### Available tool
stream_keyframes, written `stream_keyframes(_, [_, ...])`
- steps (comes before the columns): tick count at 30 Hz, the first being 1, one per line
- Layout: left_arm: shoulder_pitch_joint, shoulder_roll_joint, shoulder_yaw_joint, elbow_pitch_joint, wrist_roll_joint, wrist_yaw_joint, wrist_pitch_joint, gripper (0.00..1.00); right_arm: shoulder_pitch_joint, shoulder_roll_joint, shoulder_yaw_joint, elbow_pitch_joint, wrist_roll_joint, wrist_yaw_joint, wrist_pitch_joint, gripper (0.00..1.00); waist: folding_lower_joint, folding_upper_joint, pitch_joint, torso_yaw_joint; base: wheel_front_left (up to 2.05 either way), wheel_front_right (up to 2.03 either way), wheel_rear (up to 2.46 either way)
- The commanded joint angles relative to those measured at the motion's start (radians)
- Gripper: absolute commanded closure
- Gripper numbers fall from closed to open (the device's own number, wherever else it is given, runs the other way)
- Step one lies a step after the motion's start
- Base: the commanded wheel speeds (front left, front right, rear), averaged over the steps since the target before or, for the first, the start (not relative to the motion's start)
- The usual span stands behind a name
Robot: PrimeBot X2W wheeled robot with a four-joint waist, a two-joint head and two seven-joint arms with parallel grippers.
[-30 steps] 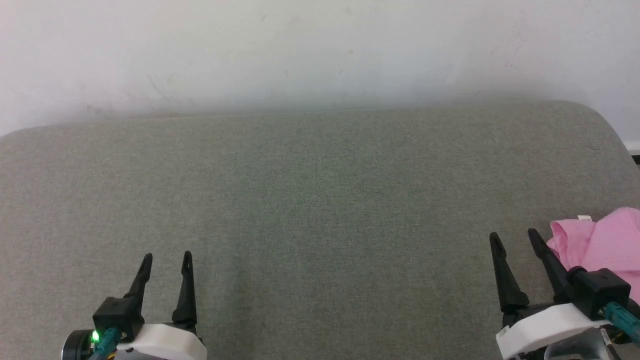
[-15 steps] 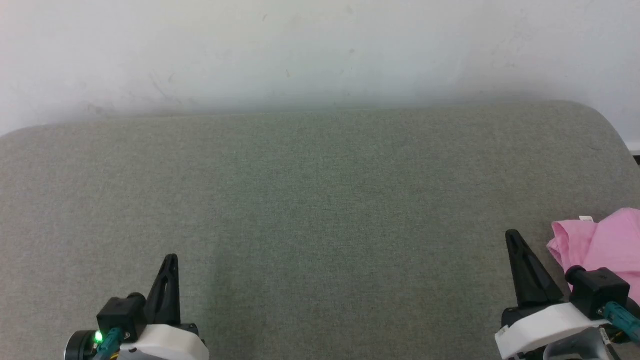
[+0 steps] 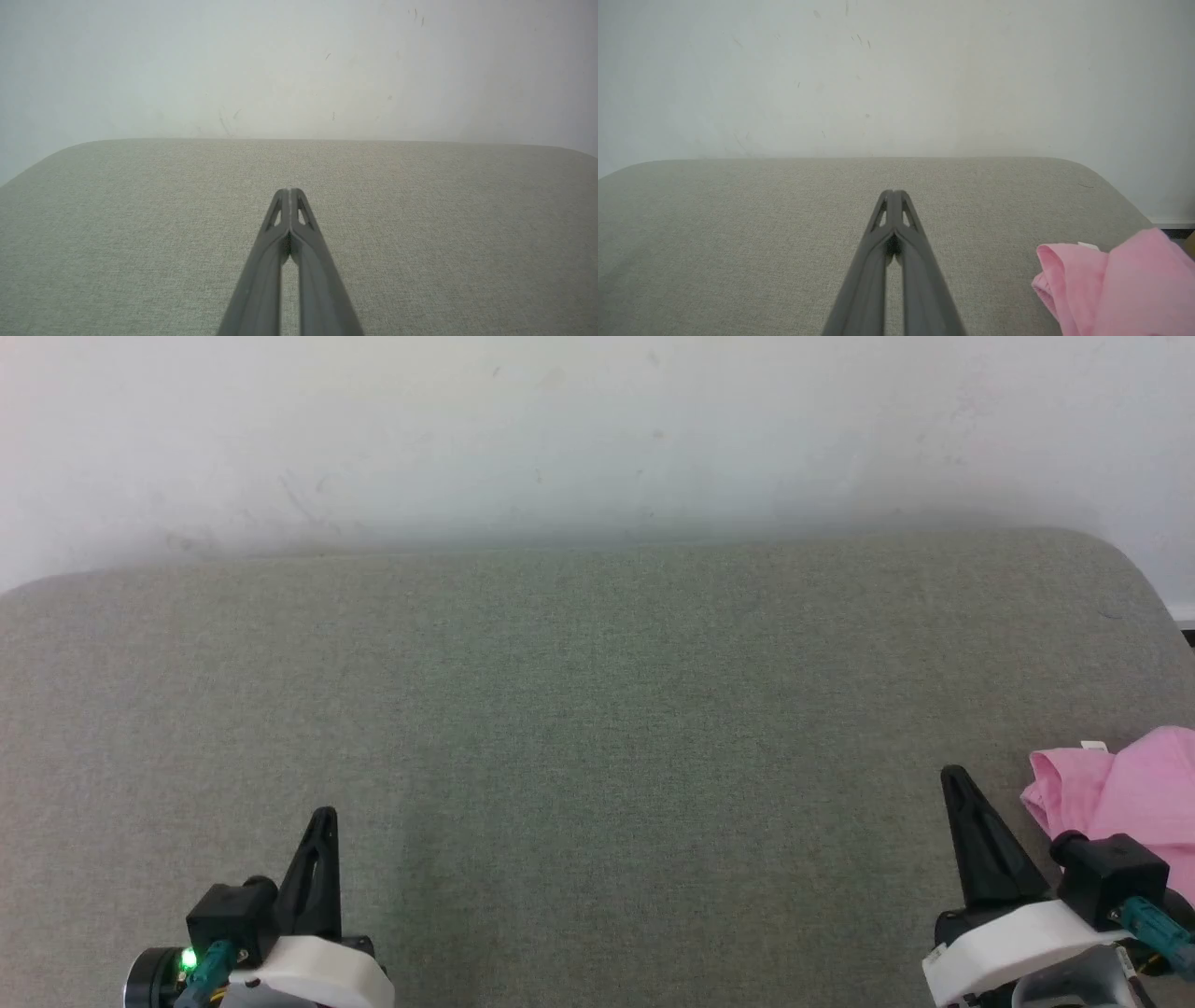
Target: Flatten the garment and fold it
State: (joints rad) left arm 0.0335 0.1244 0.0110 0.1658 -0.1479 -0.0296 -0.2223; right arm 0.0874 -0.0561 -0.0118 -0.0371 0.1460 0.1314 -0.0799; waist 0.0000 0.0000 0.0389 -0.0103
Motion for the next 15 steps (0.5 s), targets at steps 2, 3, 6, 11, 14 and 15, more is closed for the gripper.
stream_keyframes(2, [-0.005,-0.007,-0.001,-0.012,0.014,0.005,0.008,1.00,-0.013,0.001,0.001,0.003,-0.013,0.000,0.004,1.00,0.0000,0.0000,-0.001,0.000,0.00,0.00,0.00])
stream_keyframes(3, [-0.005,-0.008,-0.002,-0.013,0.016,0.005,0.010,1.00,-0.013,0.001,0.001,0.004,-0.015,0.000,0.005,1.00,0.0000,0.0000,-0.001,0.000,0.00,0.00,0.00])
stream_keyframes(6, [-0.006,-0.010,-0.002,-0.018,0.019,0.006,0.016,1.00,-0.016,0.001,0.002,0.005,-0.018,0.000,0.007,1.00,0.0000,0.0000,-0.003,0.001,0.00,0.00,0.00])
stream_keyframes(11, [-0.008,-0.013,-0.002,-0.025,0.026,0.007,0.026,1.00,-0.019,0.002,0.002,0.006,-0.025,0.000,0.010,1.00,0.0000,0.0000,-0.004,0.001,0.00,0.00,0.00])
stream_keyframes(14, [-0.008,-0.015,-0.003,-0.030,0.030,0.008,0.033,1.00,-0.021,0.002,0.002,0.007,-0.028,0.000,0.013,1.00,0.0000,0.0000,-0.005,0.001,0.00,0.00,0.00])
stream_keyframes(15, [-0.009,-0.016,-0.003,-0.031,0.031,0.008,0.035,1.00,-0.022,0.002,0.002,0.008,-0.030,0.000,0.013,1.00,0.0000,0.0000,-0.006,0.002,0.00,0.00,0.00])
